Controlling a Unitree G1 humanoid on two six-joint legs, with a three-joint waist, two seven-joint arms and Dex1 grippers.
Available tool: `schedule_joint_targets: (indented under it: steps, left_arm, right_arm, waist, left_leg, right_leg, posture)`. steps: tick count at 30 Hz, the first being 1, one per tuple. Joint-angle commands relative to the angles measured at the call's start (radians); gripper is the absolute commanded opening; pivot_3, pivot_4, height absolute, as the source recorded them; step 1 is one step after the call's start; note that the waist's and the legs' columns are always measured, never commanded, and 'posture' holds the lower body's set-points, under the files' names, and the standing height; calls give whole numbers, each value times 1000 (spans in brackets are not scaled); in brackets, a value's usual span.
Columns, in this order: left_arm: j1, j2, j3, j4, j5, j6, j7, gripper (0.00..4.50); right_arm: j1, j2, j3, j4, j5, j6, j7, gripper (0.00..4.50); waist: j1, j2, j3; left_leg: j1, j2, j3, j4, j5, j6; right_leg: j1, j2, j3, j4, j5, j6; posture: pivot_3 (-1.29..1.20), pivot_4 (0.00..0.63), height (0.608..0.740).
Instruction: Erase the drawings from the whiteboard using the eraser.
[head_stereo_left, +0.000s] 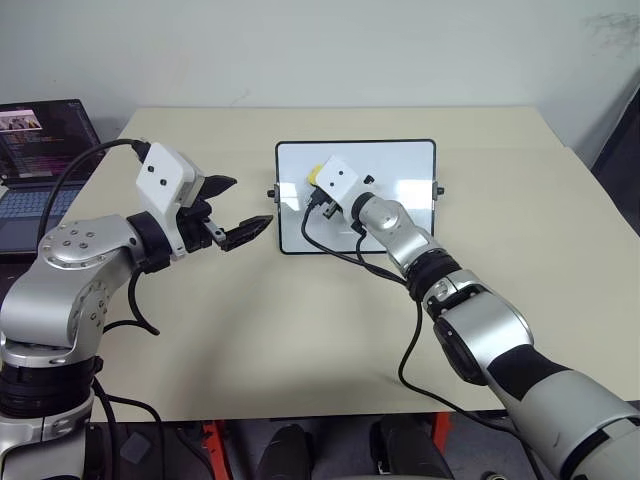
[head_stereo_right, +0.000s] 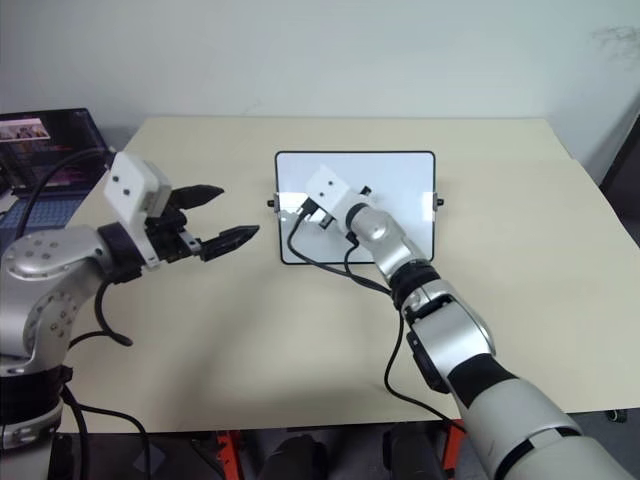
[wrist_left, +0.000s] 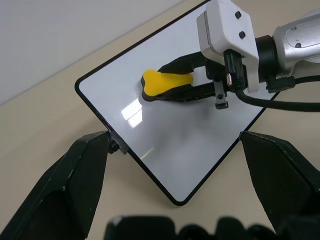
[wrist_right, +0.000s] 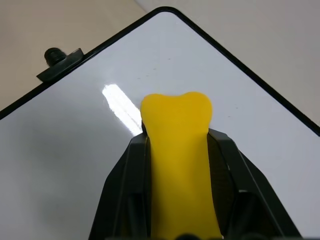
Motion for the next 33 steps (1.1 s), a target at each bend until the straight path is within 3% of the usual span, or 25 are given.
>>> schedule_joint_targets:
  steps: [1,12,23,33]
  left_arm:
    - [-20,10,12,-11,0,-17,-1,4500]
    - [-25,11,9,-9,1,-16,-8,4500]
    - [-29,5,-1,-9,-2,-17,-11,4500]
    - [-23,4,-5,-13,-6,-14,-22,4500]
  right_arm:
    - [-20,-21,-20,23,1,10,-30,1204]
    - [66,-1,-49,-157,64,79,51,1204]
    - [360,-44,-85,-896,236,637,254,1204]
    - [477,-185,-130,-1133,283,898,260,1204]
  waist:
    - [0,0,0]
    - [0,0,0]
    - [4,0,0]
    - [7,0,1]
  left_leg:
    - [0,0,0,0,0,0]
    - [-1,0,0,0,0,0]
    - [-11,1,-1,0,0,0]
    - [-11,1,-1,0,0,0]
  right_leg:
    - [0,0,0,0,0,0]
    - [0,0,0,0,0,0]
    - [-8,0,-1,-4,0,0]
    - [-8,0,-1,-5,0,0]
  posture:
    - [0,150,740]
    - [0,150,740]
    - [0,150,740]
    - [0,150,740]
